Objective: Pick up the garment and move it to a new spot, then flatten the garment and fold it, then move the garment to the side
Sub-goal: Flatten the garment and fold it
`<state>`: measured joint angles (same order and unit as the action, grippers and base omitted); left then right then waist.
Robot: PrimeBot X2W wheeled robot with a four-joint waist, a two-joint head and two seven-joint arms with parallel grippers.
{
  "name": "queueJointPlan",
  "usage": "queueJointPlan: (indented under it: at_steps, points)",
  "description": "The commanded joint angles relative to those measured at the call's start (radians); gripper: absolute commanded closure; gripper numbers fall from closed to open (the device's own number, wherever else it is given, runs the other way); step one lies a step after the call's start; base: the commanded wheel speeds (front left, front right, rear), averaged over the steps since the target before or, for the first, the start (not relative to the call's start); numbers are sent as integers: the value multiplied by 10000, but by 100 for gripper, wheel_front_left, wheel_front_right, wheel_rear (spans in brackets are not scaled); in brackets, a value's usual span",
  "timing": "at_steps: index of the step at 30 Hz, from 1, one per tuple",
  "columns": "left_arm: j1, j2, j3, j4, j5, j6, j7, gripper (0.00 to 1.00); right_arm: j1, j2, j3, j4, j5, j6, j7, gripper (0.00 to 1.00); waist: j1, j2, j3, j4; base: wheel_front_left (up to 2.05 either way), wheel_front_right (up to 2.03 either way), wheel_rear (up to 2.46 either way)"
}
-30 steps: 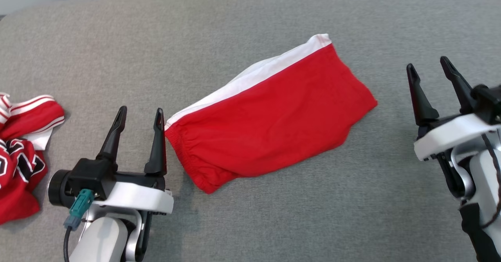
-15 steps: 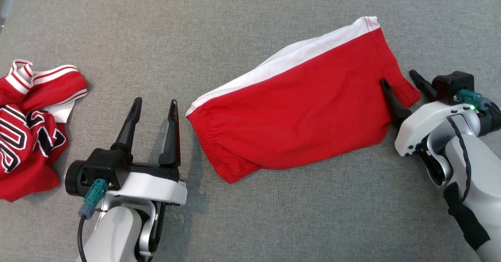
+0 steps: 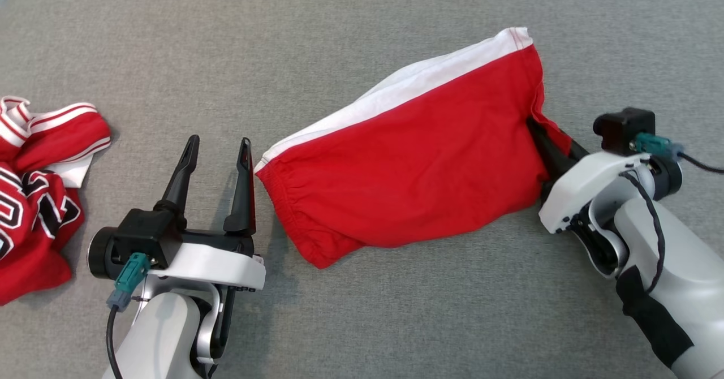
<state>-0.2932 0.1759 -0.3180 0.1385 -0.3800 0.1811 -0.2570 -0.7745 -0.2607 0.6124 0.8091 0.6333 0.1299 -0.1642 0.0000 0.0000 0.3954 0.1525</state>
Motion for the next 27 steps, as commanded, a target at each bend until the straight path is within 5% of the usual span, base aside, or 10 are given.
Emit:
queueJointPlan:
  at_steps: [1,14,21,27]
  points:
    - [-6,57,54,-8,-39,-10,-48,0,359,-122,17,89,143,3,-128,100,0,0,-89,-119,0,0,0]
    - [279,440,73,-318,54,109,150,0,2641,-352,-1978,-895,911,3,-1001,100,0,0,-381,-1359,0,0,0]
    - [385,620,-30,-526,83,124,419,0,3972,115,-3869,-1719,176,3,-1018,100,0,0,-575,-1846,0,0,0]
    - [433,717,-133,-647,79,118,620,0,4063,506,-4382,-2270,-612,5,-1023,100,0,0,-727,-1938,0,0,0]
